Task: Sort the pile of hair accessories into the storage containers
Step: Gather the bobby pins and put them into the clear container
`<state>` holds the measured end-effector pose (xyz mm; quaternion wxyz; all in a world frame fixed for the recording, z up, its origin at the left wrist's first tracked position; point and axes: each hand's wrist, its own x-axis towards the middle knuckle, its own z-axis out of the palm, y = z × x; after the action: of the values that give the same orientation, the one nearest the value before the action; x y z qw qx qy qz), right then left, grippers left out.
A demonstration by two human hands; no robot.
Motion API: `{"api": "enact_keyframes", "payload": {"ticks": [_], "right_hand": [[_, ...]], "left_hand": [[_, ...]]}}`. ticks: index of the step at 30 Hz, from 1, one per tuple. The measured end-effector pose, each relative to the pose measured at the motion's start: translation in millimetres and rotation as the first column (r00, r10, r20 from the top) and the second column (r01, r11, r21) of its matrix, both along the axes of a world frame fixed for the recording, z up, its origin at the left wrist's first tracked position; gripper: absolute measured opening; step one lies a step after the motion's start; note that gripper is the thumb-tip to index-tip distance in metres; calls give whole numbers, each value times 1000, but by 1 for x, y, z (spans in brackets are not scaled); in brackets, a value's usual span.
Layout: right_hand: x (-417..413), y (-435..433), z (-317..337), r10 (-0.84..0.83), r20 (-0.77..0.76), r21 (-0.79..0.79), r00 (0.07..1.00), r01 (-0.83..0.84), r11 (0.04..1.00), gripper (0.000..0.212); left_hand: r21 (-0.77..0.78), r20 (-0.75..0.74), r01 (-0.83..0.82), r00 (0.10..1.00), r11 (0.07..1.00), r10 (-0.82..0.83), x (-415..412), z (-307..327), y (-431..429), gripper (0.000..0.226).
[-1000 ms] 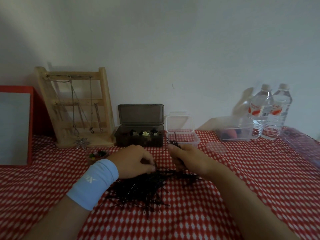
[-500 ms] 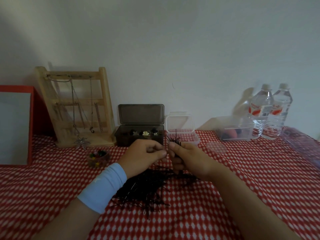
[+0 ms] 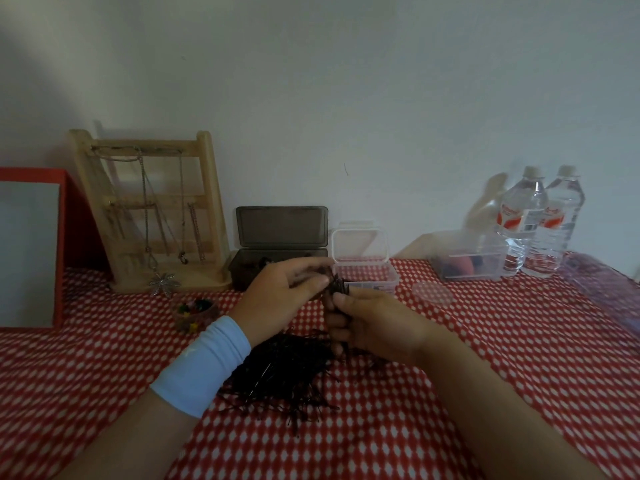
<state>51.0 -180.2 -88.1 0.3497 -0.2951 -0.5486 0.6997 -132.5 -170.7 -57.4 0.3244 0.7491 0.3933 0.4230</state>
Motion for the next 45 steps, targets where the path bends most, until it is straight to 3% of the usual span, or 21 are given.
{"api": "enact_keyframes", "payload": {"ticks": [3,6,8,12,14,19,22,24,27,30,35,41,45], "right_hand": [[-1,2,1,-49,-13,28,999,49,998,26],[1,5,-4,-85,71,65,994,80,995,27],[0,9,-8,-131,116,102,985,120,988,26],[0,14,-9,-284,139,169,949,260,951,23],[-1,11,-8,-279,155,167,948,254,953,24],[-6,3,-5,-169,174,118,970,149,982,21],[-6,0,-2,-179,207,115,962,158,981,23],[-6,0,-2,-176,215,119,961,153,981,23],[-4,1,-1,-147,155,94,977,134,987,23],[-2,-2,2,-107,115,70,988,99,993,24],[0,-2,2,-37,130,-13,991,39,999,17],[1,-4,3,-33,99,-16,995,35,999,19],[2,-4,2,8,54,-45,998,-6,999,17]], "left_hand": [[-51,48,9,999,999,-6,-2,-2,1,41],[-160,123,-2,992,987,22,-1,-4,3,43],[-192,151,-60,984,979,90,-2,-3,3,36],[-333,346,-83,916,939,203,-1,-5,4,14],[-362,379,-88,896,928,232,3,-9,3,8],[-274,357,-150,901,950,245,13,-18,-3,8],[-139,297,-196,927,971,230,12,-20,0,24],[-102,258,-124,955,987,147,10,-20,2,37],[-41,82,-37,996,998,41,10,-23,2,38],[-106,-21,61,998,992,-64,9,-23,0,38],[-91,-11,142,990,986,-143,6,-14,-1,43],[-16,-276,139,951,990,-138,0,-11,1,39],[-147,-135,270,947,951,-290,0,-12,-2,44]]}}
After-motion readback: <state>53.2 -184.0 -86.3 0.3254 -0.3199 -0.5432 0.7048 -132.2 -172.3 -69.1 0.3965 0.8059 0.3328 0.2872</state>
